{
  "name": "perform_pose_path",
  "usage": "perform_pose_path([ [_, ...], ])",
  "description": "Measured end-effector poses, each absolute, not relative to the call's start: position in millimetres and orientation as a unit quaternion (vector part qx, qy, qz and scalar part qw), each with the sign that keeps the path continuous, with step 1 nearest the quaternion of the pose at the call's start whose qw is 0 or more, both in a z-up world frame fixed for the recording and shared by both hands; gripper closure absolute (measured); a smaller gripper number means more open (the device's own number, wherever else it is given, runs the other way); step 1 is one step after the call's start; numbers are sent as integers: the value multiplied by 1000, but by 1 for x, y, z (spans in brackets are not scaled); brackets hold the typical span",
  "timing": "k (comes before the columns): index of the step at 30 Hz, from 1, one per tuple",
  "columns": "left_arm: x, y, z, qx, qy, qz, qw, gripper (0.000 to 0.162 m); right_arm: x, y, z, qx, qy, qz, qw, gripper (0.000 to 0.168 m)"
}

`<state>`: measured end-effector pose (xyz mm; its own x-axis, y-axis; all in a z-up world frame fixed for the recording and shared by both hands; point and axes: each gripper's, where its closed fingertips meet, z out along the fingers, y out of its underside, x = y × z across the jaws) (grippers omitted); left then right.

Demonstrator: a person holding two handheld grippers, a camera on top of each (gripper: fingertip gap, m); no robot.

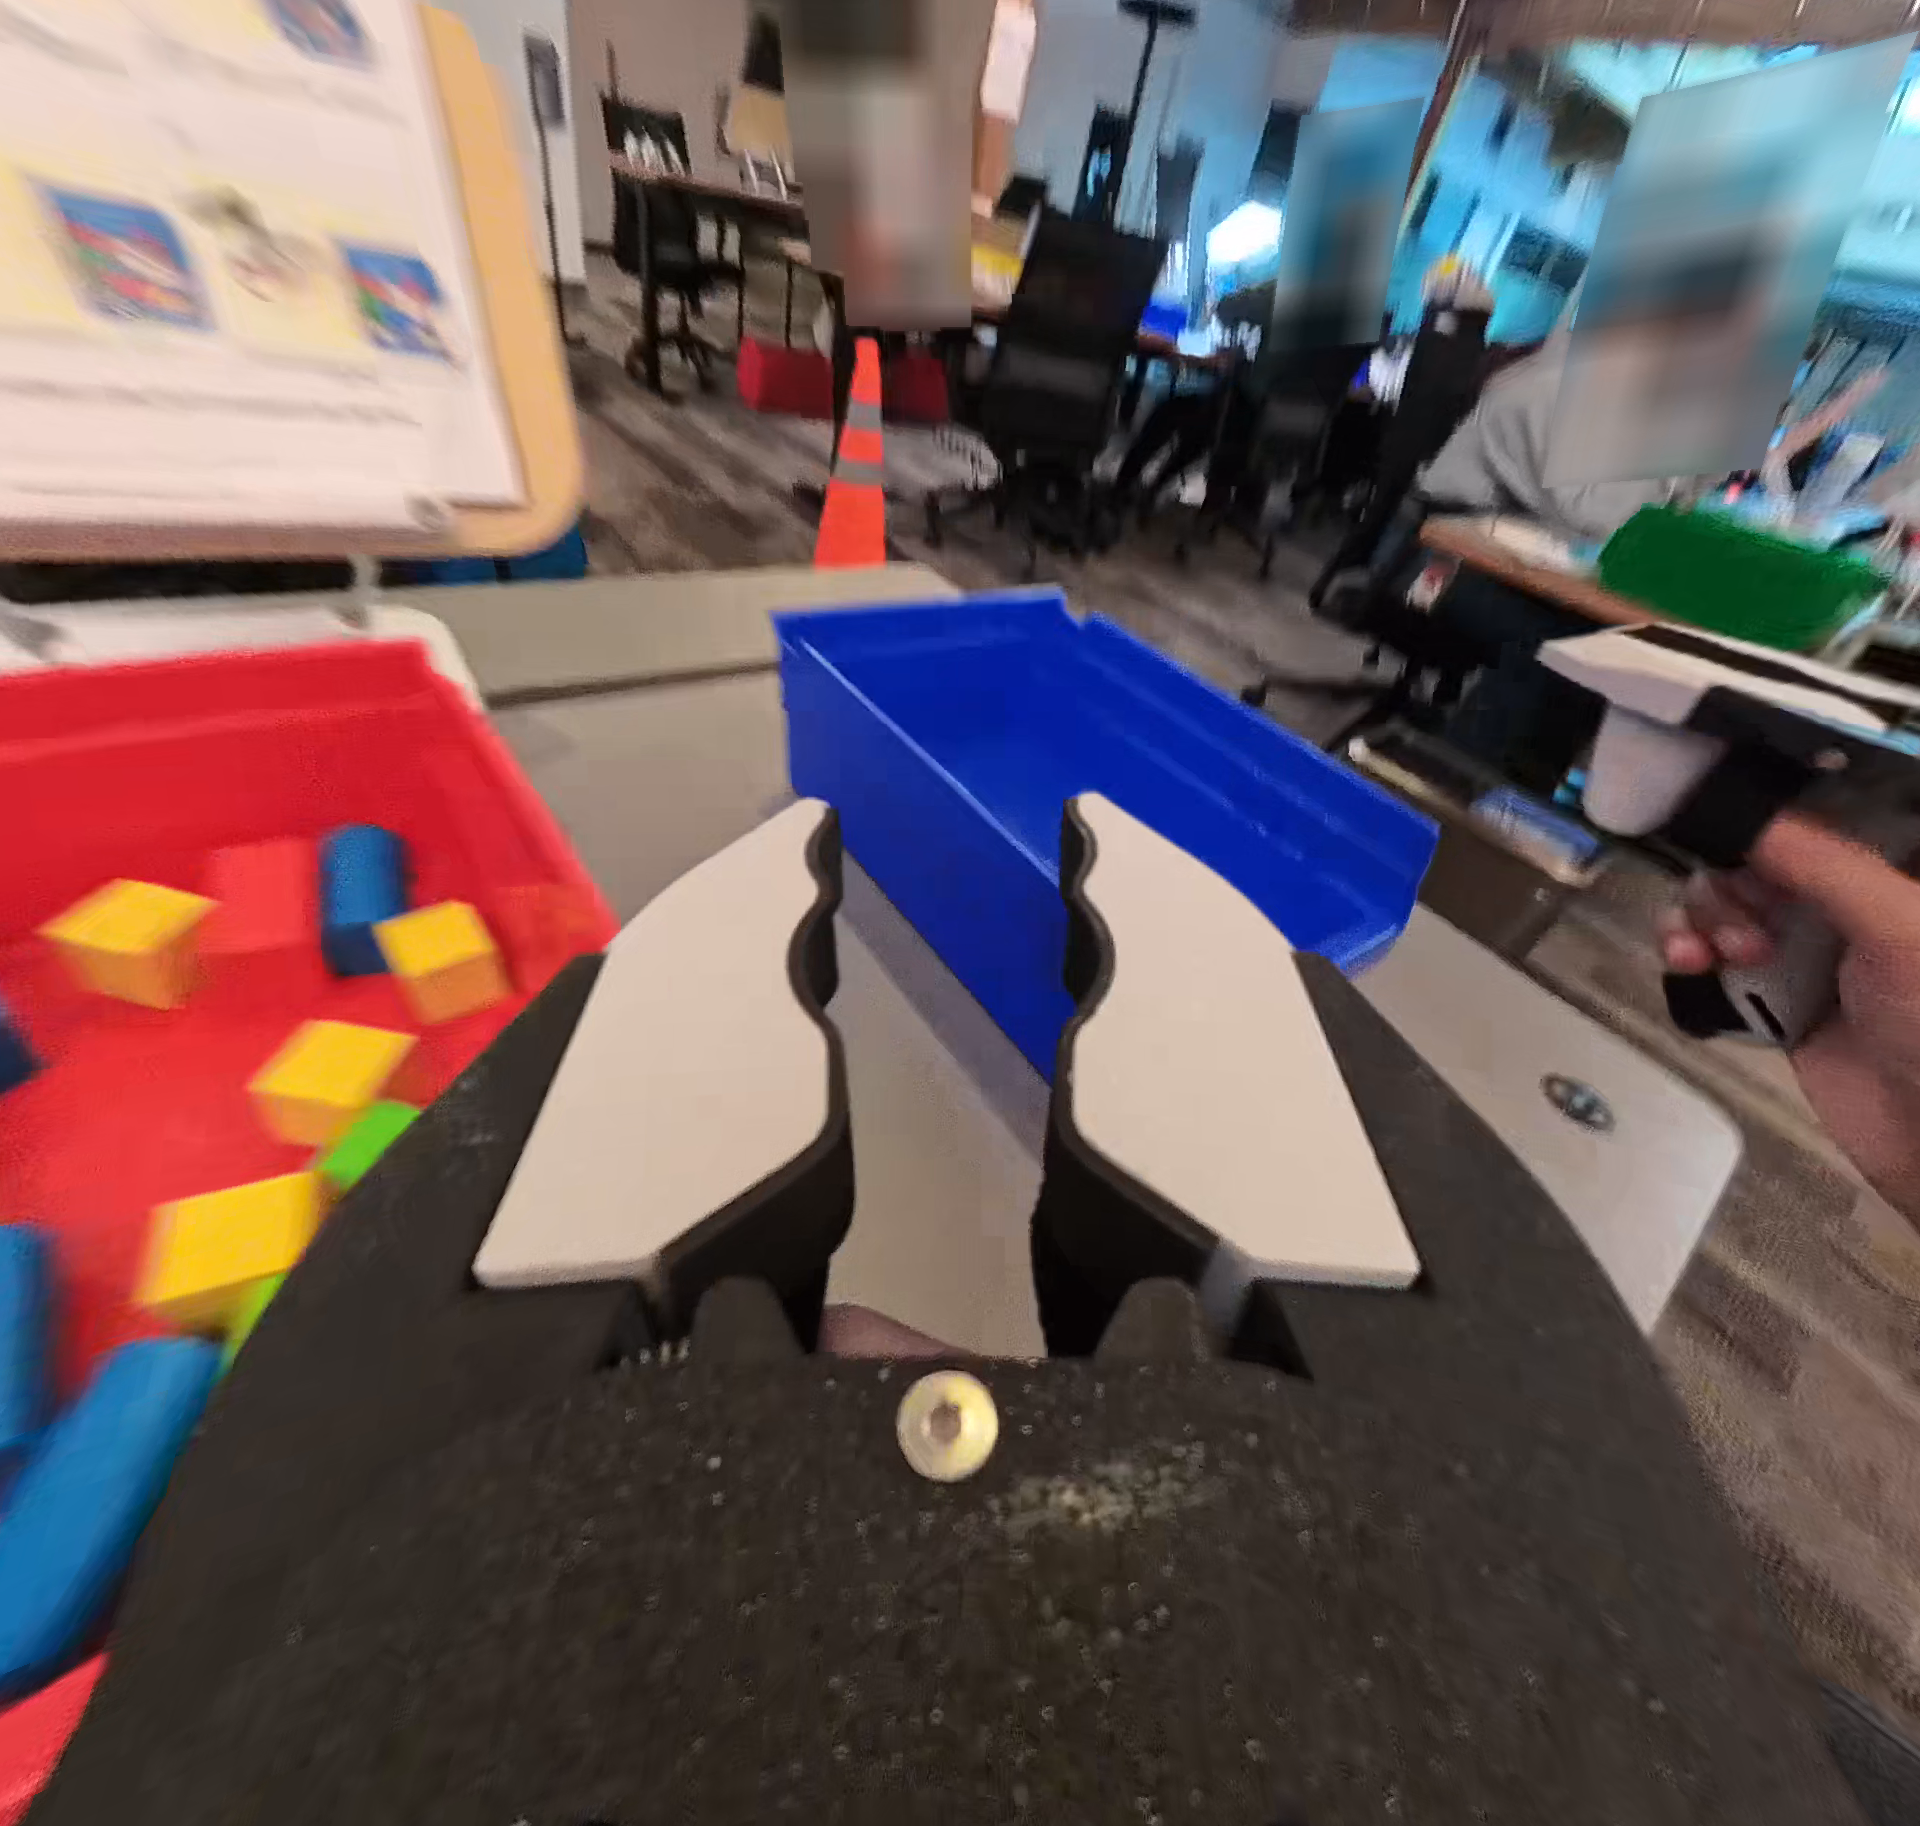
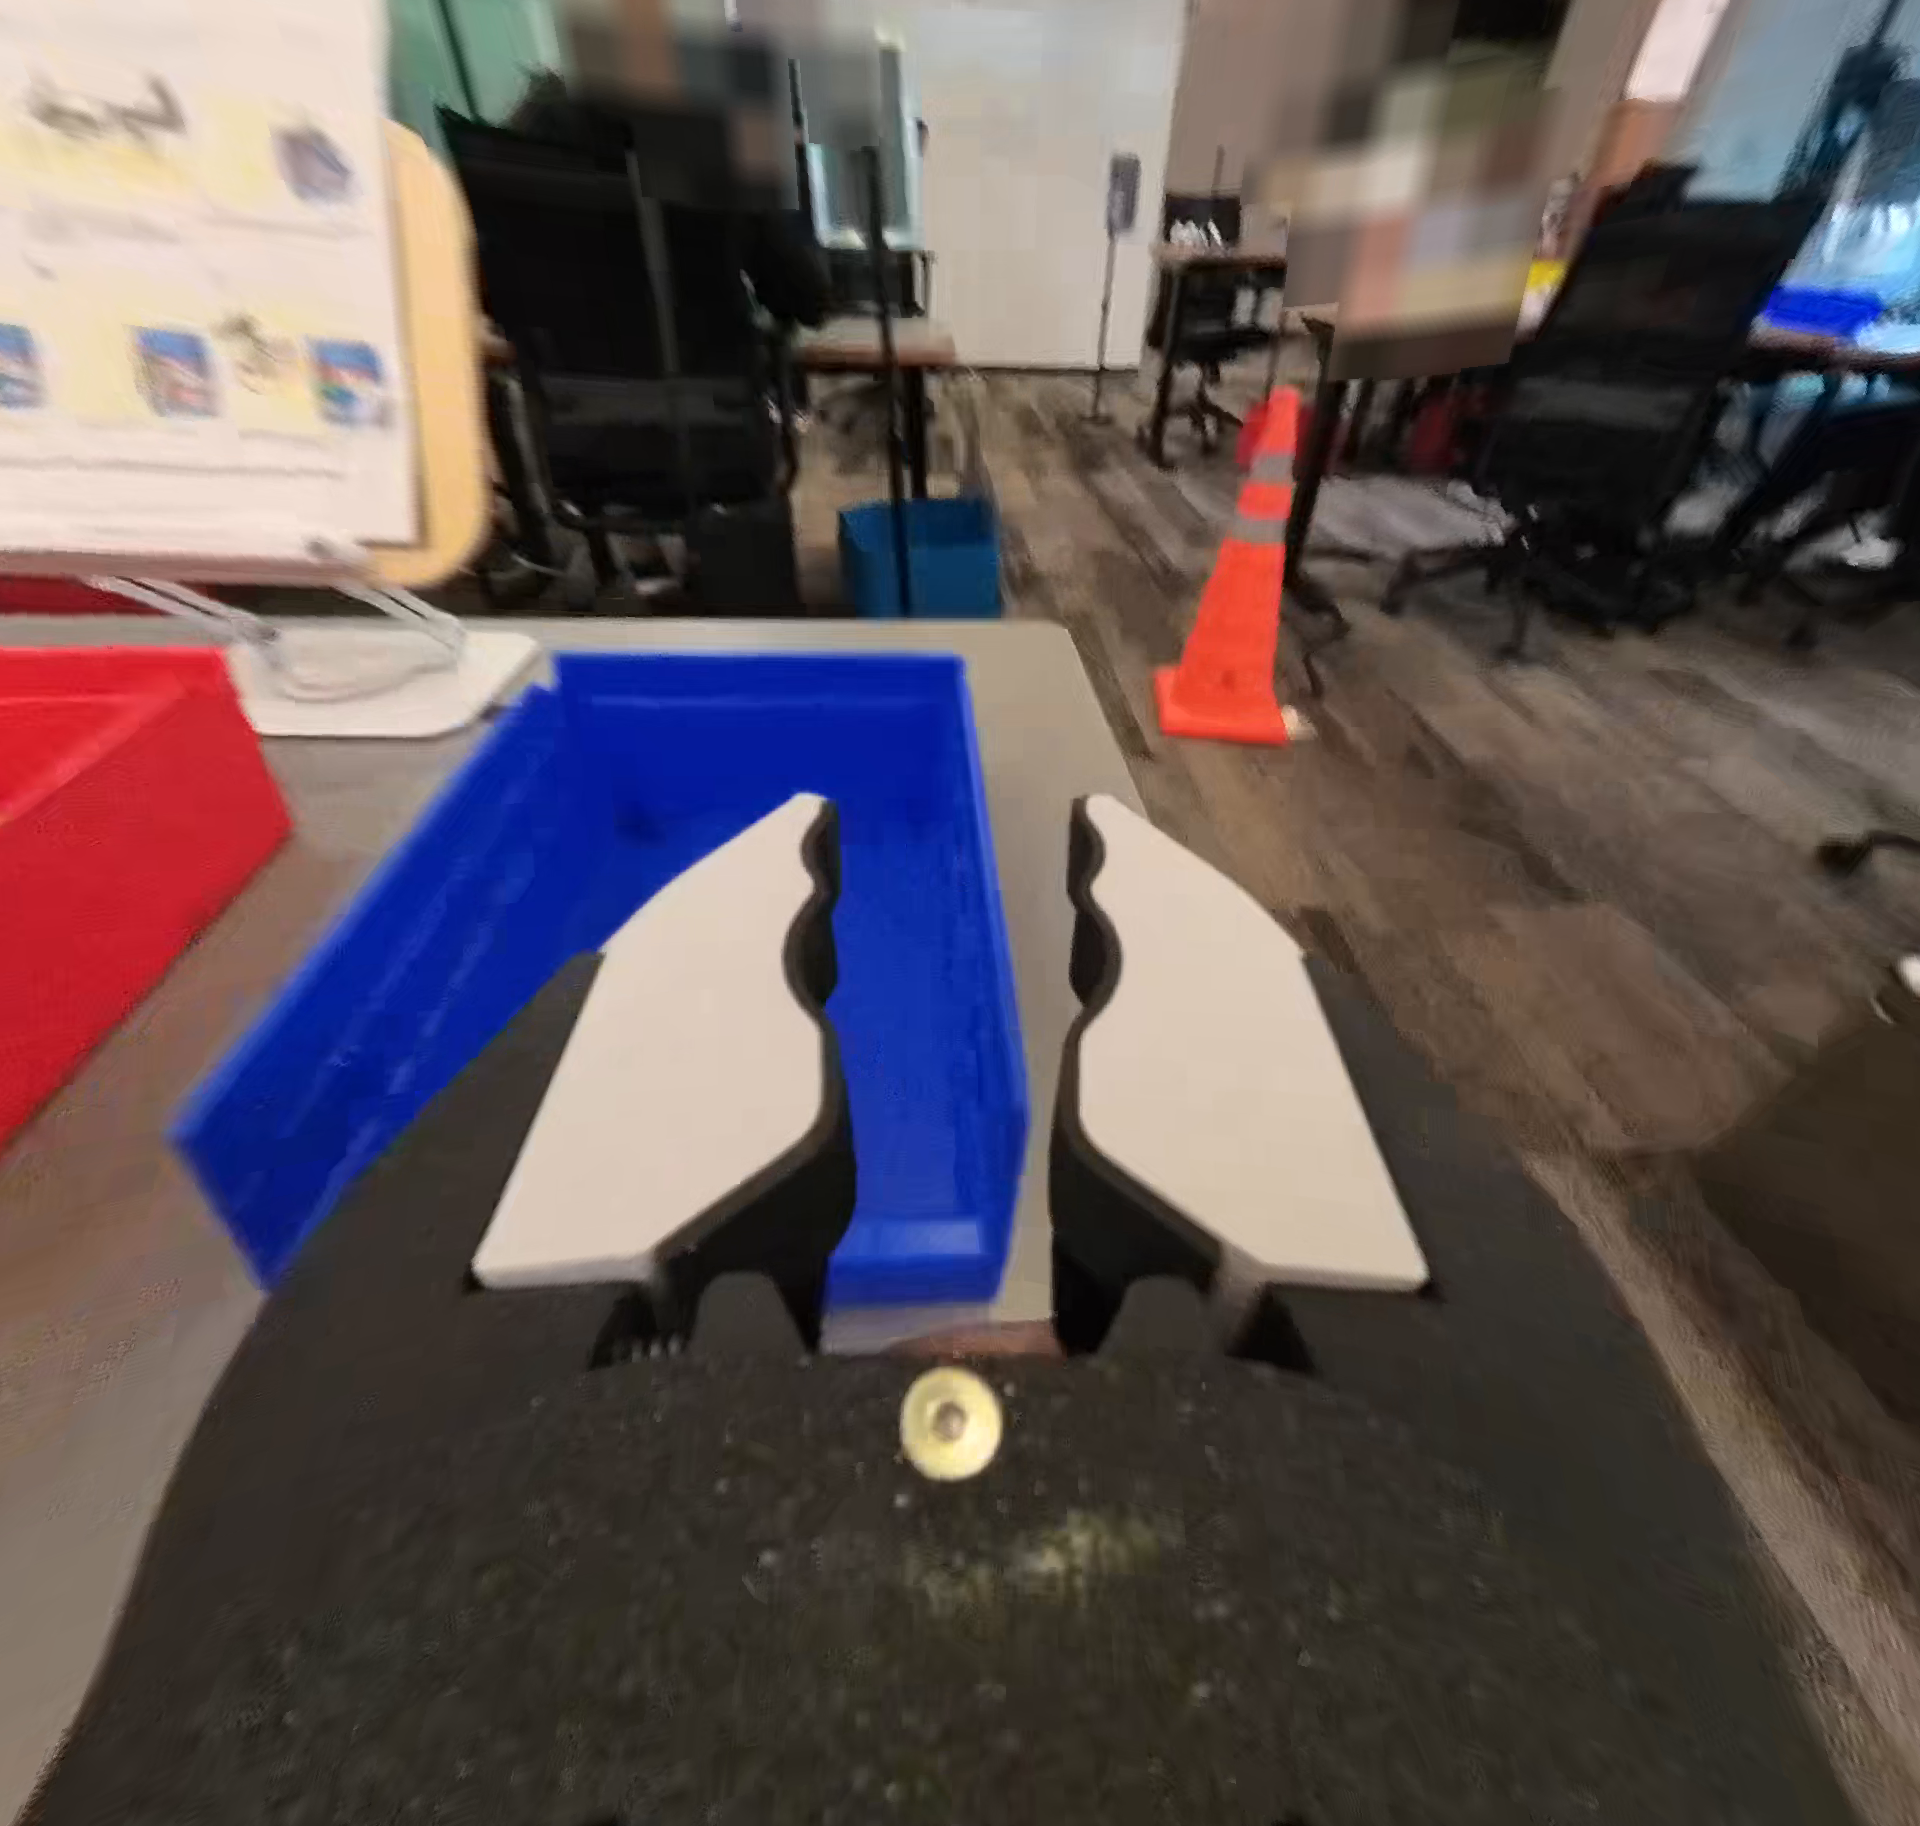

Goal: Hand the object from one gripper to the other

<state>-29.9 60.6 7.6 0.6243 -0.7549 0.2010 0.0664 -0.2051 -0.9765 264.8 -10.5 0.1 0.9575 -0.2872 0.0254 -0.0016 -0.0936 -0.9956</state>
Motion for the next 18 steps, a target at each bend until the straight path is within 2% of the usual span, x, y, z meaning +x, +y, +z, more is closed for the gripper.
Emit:
perform_pose_path([
  [4, -149, 81, 42, -690, 214, -298, 624, 119, 156, 6, 89, -699, 12, -84, 710, 118],
  [7, -213, 101, 26, -722, 197, -250, 614, 119, 70, 33, 88, -691, 21, -53, 721, 120],
  [9, -229, 113, 1, -750, 194, -251, 581, 117, 14, 61, 63, -682, 32, 22, 731, 121],
  [11, -234, 123, -31, -778, 202, -243, 542, 109, -35, 90, 8, -740, 26, 70, 668, 114],
  [13, -235, 134, -59, -797, 200, -224, 524, 109, -50, 101, -49, -804, 33, 25, 593, 104],
  [16, -228, 145, -99, -826, 202, -207, 484, 103, -42, 95, -90, -810, 44, -64, 581, 107],
  [18, -220, 151, -116, -833, 192, -216, 472, 107, -54, 100, -109, -817, 46, -19, 574, 114],
])
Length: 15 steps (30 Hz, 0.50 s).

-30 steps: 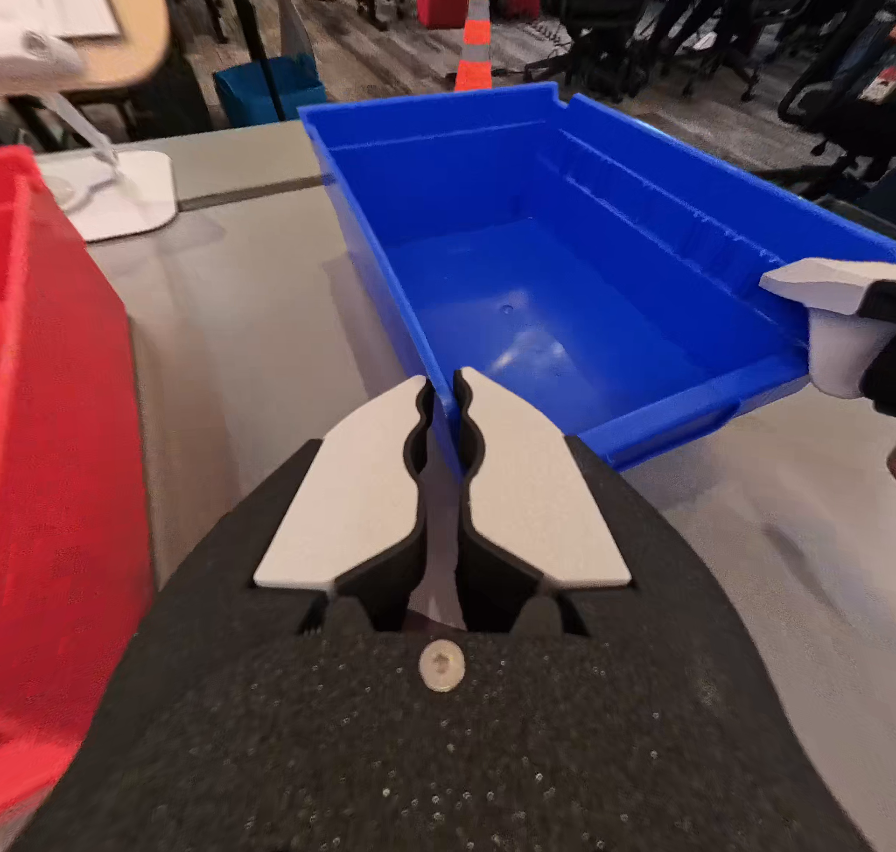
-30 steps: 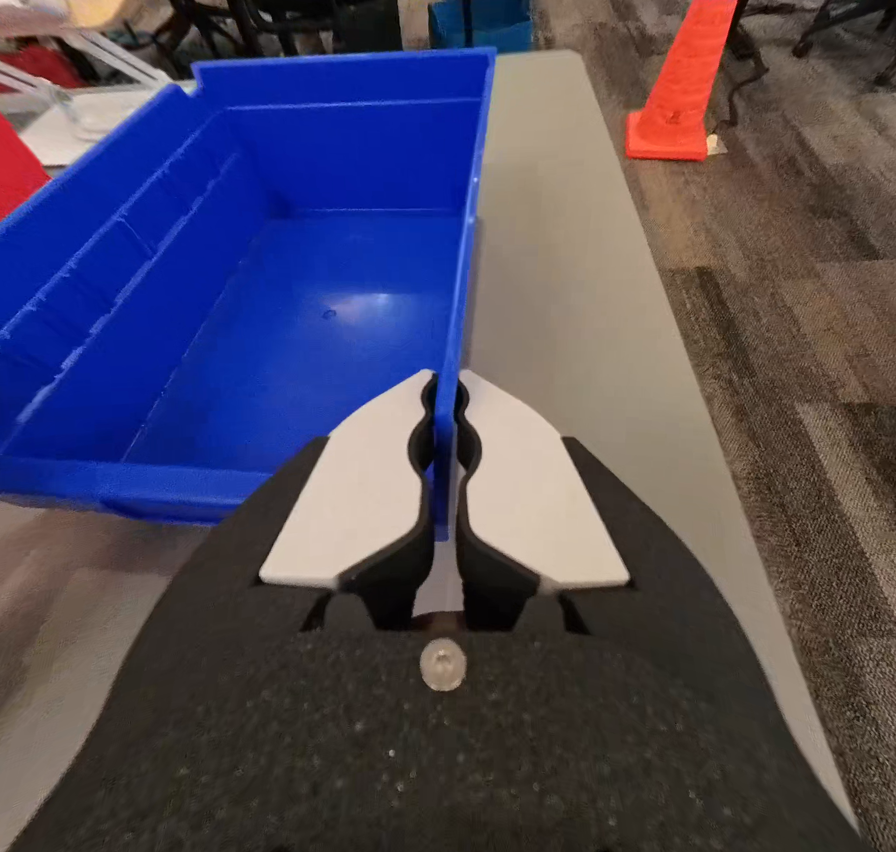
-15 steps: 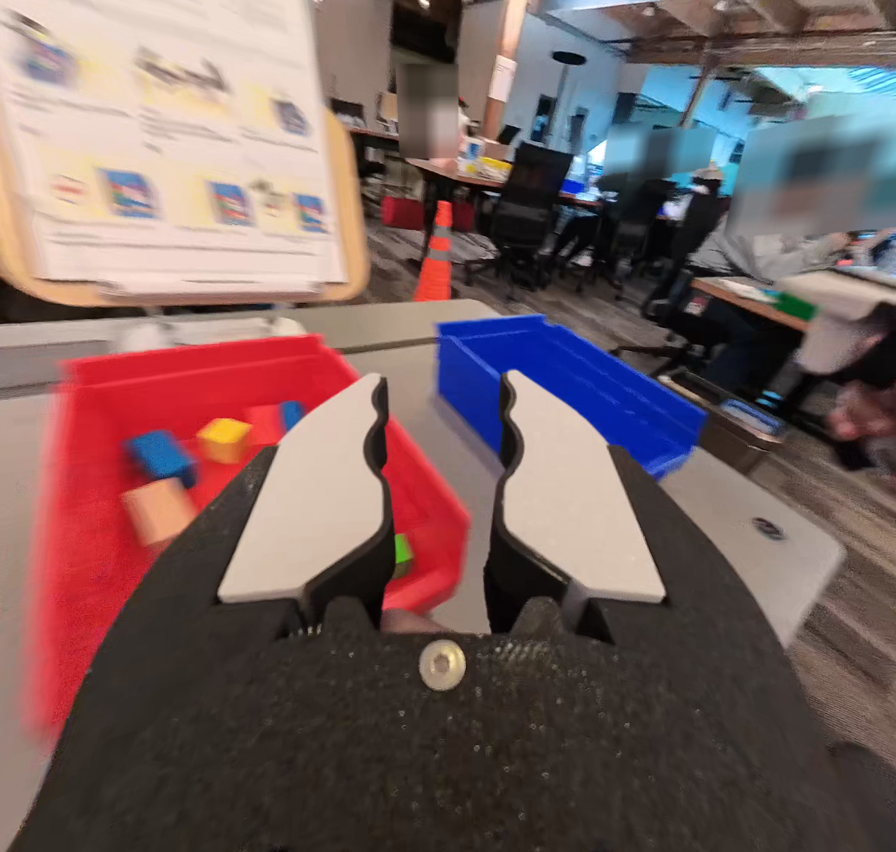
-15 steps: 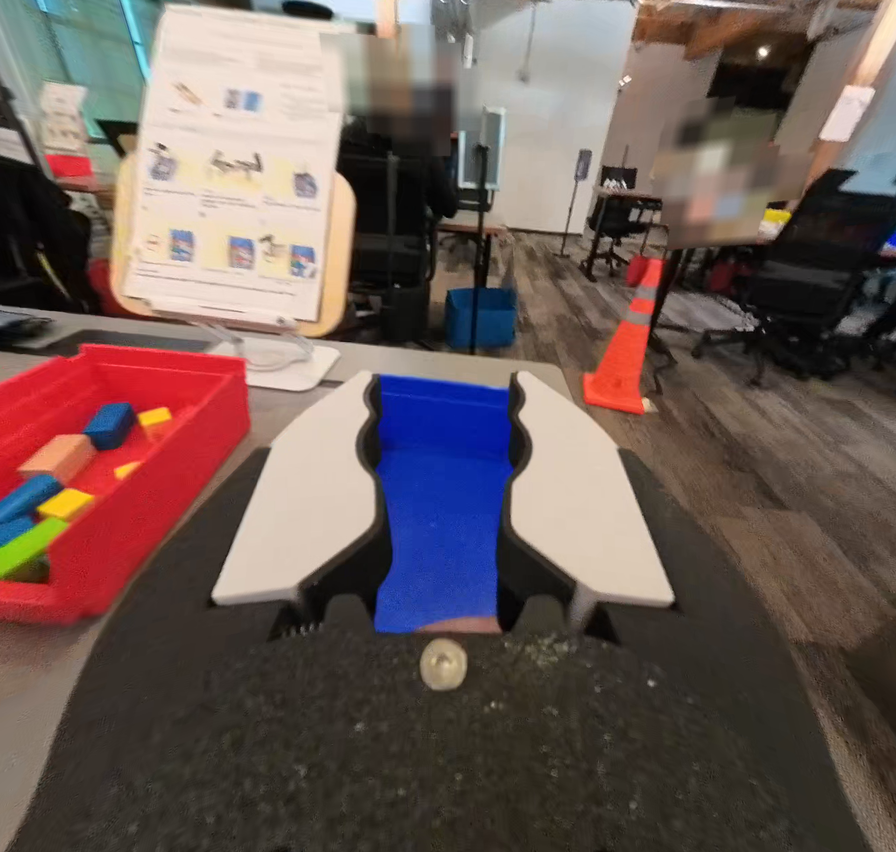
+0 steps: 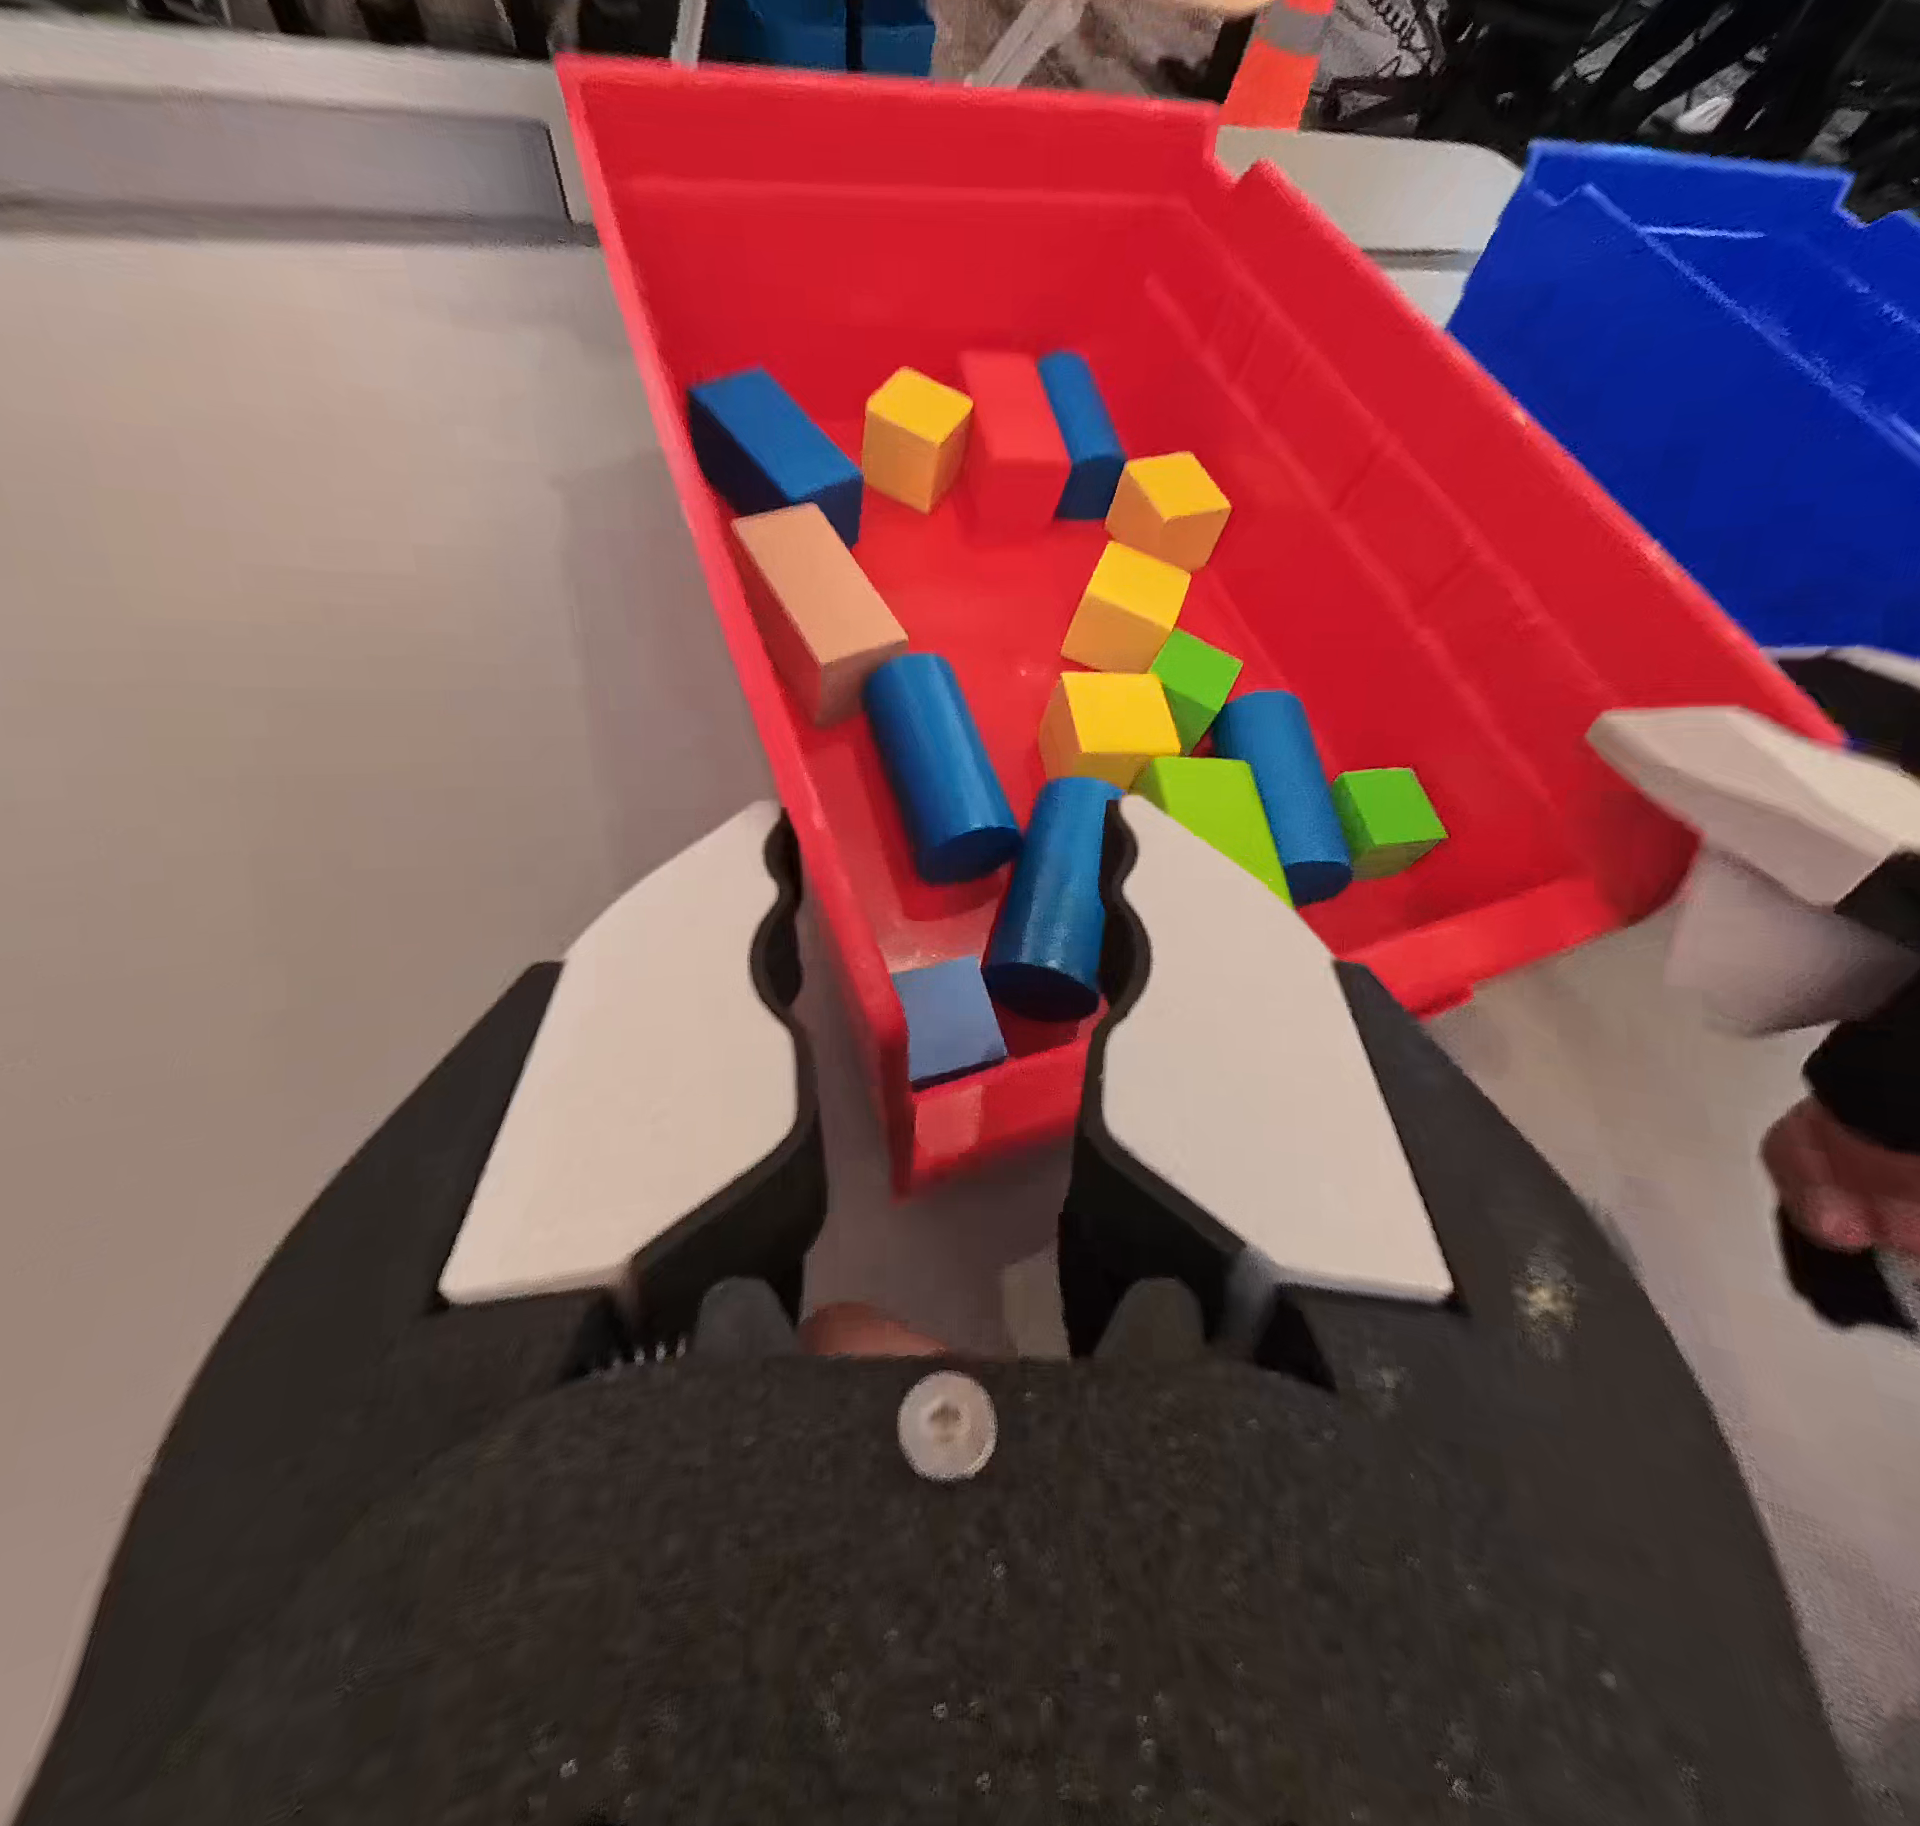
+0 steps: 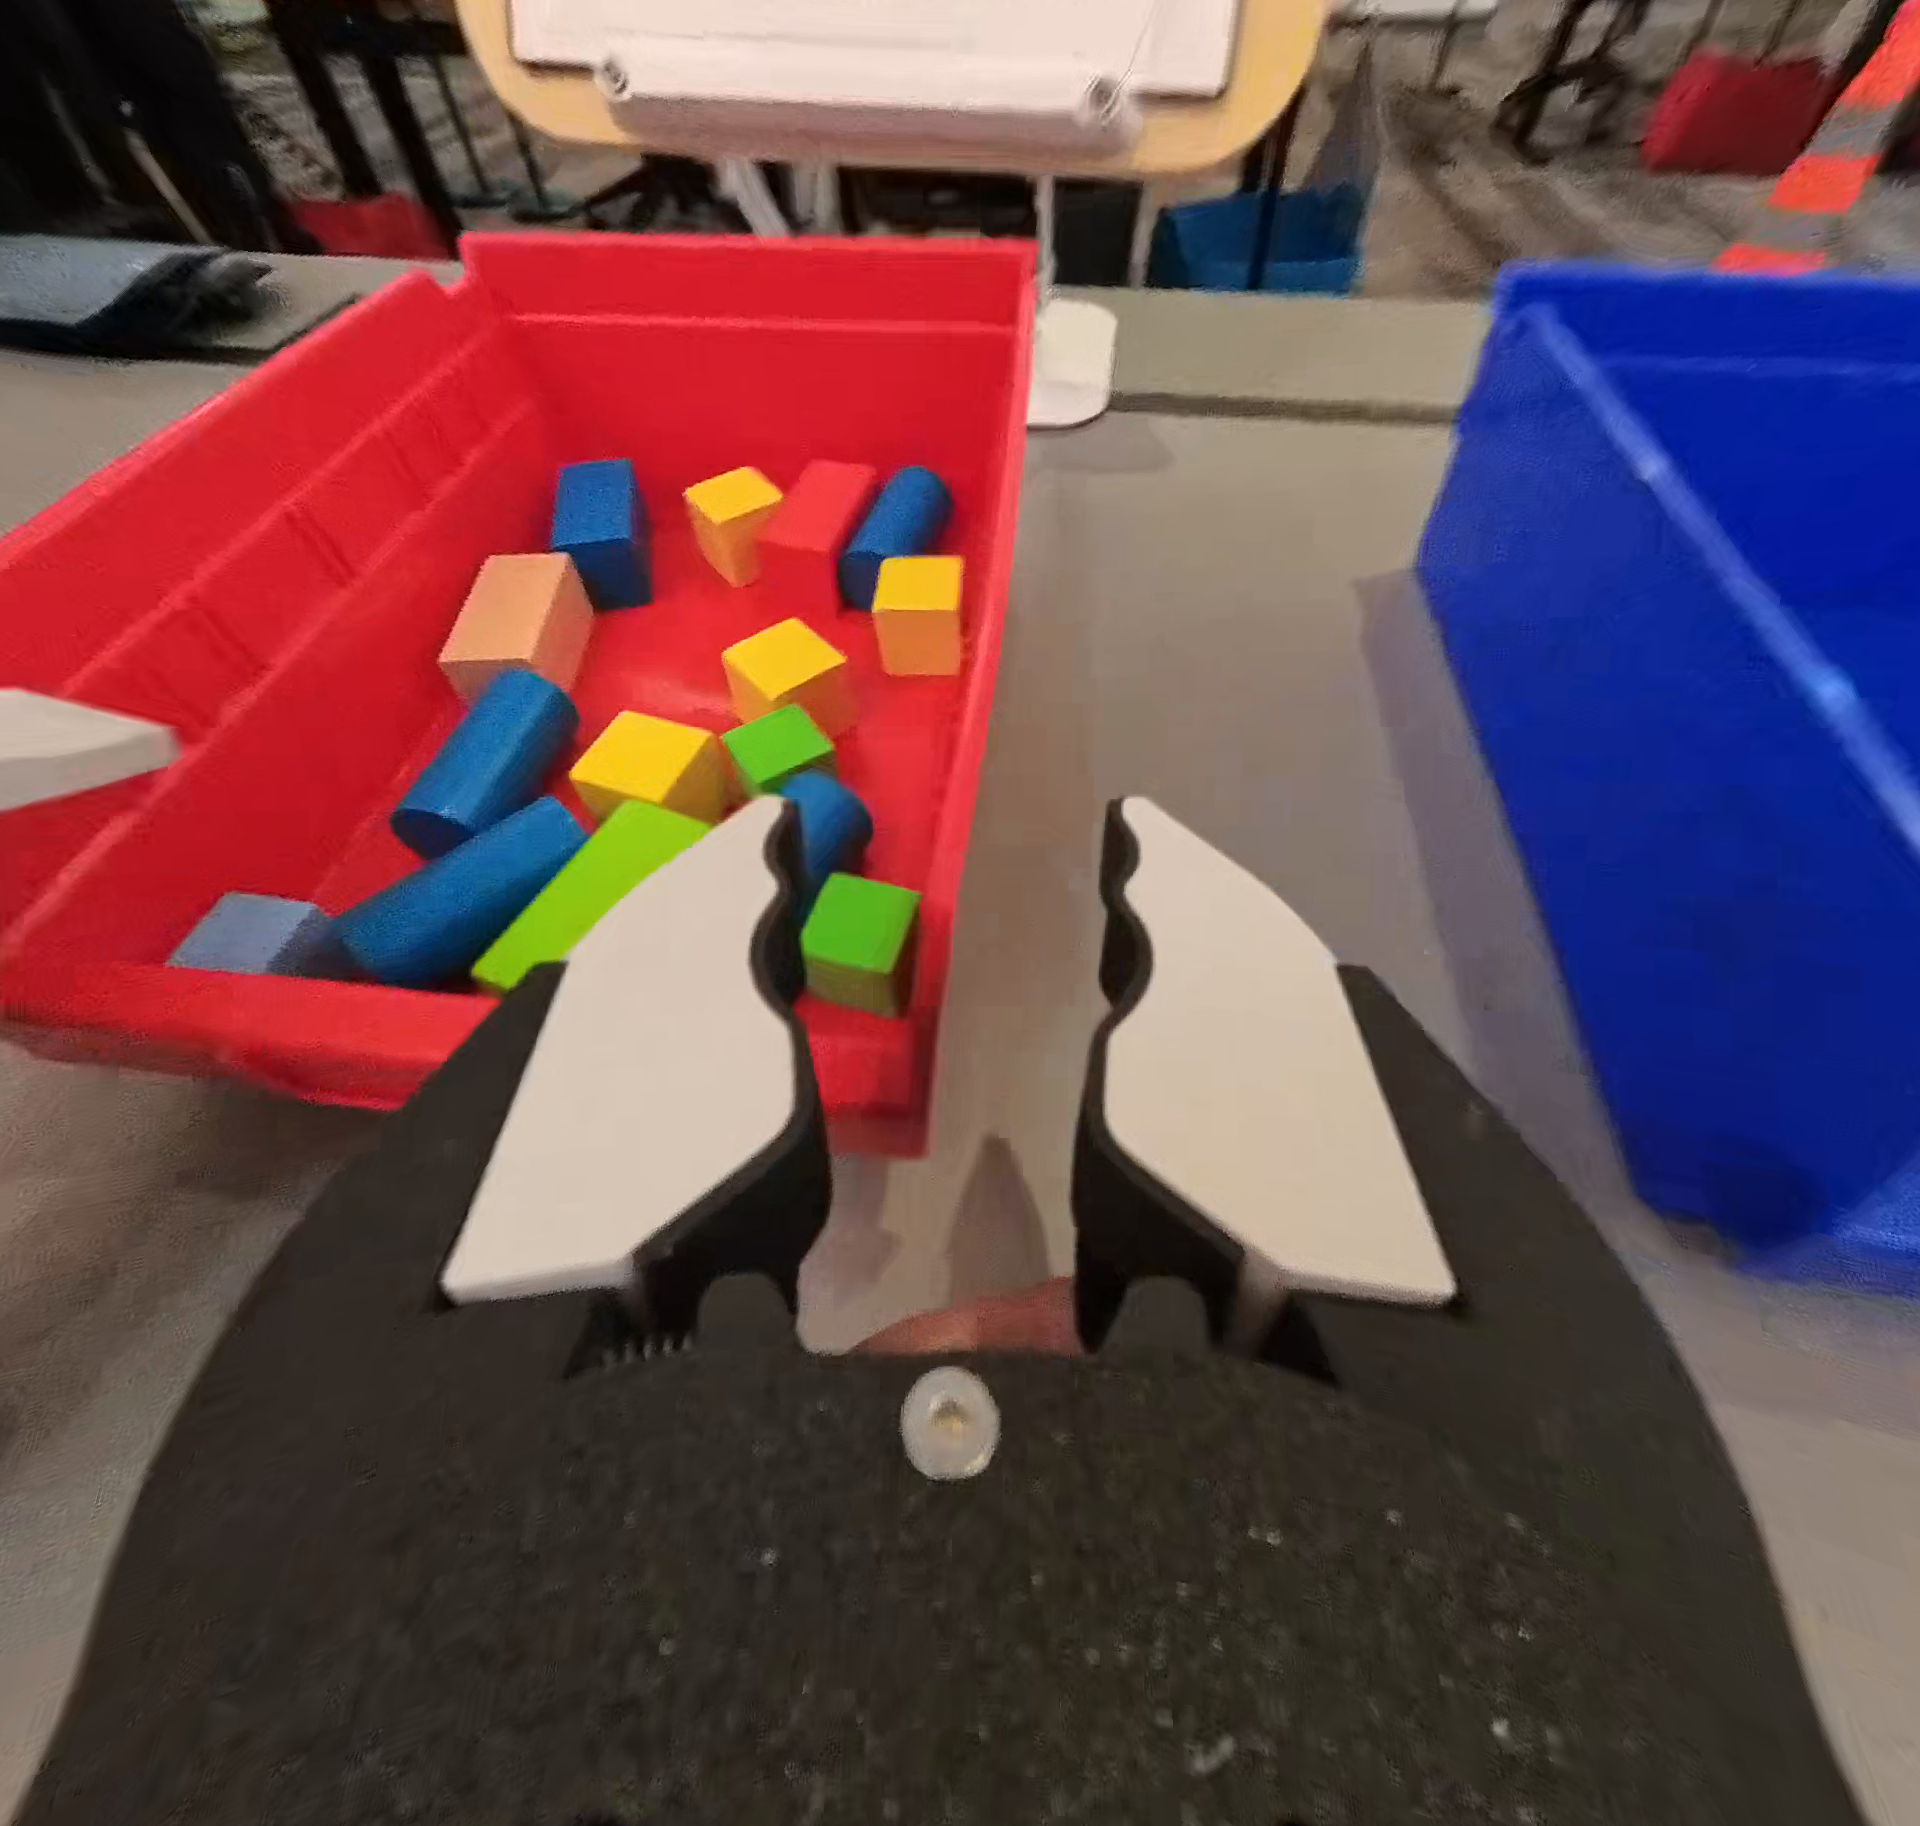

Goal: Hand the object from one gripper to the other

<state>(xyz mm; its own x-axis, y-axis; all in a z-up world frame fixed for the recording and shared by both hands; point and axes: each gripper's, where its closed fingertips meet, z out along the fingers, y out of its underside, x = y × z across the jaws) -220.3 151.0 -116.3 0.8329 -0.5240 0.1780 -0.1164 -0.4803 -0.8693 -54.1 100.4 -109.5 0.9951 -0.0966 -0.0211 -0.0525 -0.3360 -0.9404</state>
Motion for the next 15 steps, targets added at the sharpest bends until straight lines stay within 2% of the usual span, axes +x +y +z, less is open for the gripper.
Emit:
perform_pose_path([
  [1, -220, 156, -123, -836, 180, -211, 473, 110, -64, 108, -123, -832, 42, 17, 553, 113],
  [2, -225, 161, -126, -837, 163, -197, 484, 119, -70, 114, -134, -844, 40, 39, 534, 116],
  [3, -231, 165, -127, -836, 151, -181, 496, 138, -75, 119, -139, -847, 33, 56, 527, 120],
  [4, -233, 167, -127, -836, 148, -179, 498, 147, -74, 123, -137, -842, 45, 63, 533, 120],
  [5, -235, 170, -128, -837, 148, -177, 496, 147, -71, 126, -133, -838, 59, 69, 537, 128],
  [6, -240, 172, -127, -839, 146, -162, 499, 151, -64, 127, -132, -843, 82, 66, 527, 150],
  [7, -243, 174, -126, -839, 146, -149, 503, 155, -60, 128, -129, -847, 81, 56, 522, 163],
  [11, -265, 182, -117, -829, 125, -133, 529, 157, -75, 135, -120, -838, 83, 12, 539, 166],
  [15, -329, 204, -78, -816, 84, -103, 563, 158, -135, 155, -93, -813, 76, 50, 575, 165],
])
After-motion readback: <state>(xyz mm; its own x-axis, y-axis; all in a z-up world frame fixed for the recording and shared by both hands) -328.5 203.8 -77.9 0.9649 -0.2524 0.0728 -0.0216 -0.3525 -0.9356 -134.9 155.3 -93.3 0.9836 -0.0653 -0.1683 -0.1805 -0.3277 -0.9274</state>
